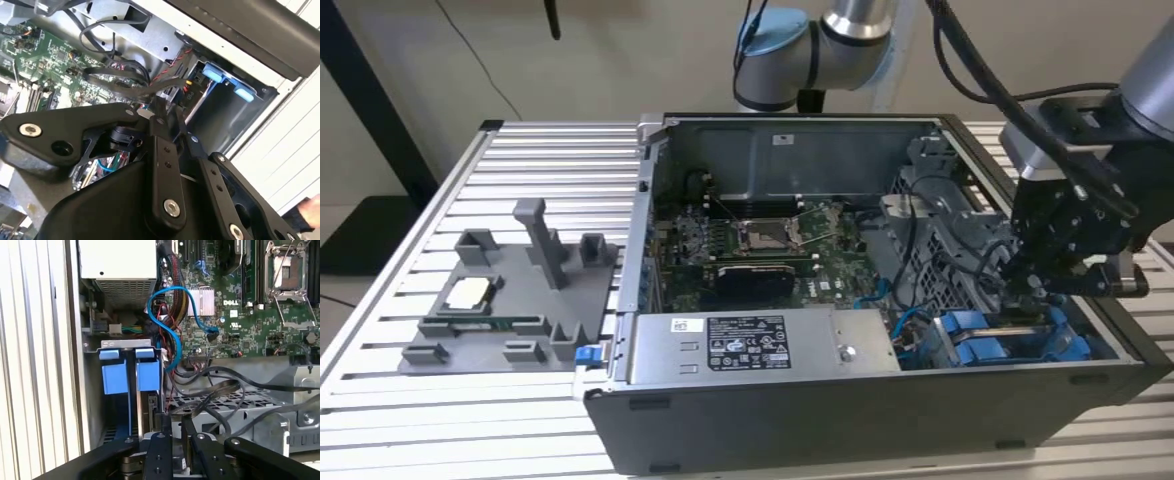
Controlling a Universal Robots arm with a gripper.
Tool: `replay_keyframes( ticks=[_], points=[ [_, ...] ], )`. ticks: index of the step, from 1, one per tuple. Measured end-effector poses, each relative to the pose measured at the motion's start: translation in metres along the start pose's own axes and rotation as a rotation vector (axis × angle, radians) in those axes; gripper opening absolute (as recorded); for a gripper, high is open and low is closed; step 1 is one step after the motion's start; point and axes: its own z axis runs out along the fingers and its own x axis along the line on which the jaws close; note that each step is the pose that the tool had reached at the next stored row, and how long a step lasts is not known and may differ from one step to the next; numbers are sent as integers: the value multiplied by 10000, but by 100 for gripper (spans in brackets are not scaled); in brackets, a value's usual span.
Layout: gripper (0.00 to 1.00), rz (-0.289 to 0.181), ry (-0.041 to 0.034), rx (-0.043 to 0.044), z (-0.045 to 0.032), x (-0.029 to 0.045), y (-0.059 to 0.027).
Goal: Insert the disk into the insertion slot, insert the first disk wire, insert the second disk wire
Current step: 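Insert the second disk wire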
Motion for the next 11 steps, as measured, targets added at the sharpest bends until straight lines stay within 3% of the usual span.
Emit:
replay_keyframes(
  ticks=[3, 11],
  points=[
    [23, -1, 1, -1, -115, -17, -1],
    [23, -1, 1, 0, -122, -18, -2]
  ],
)
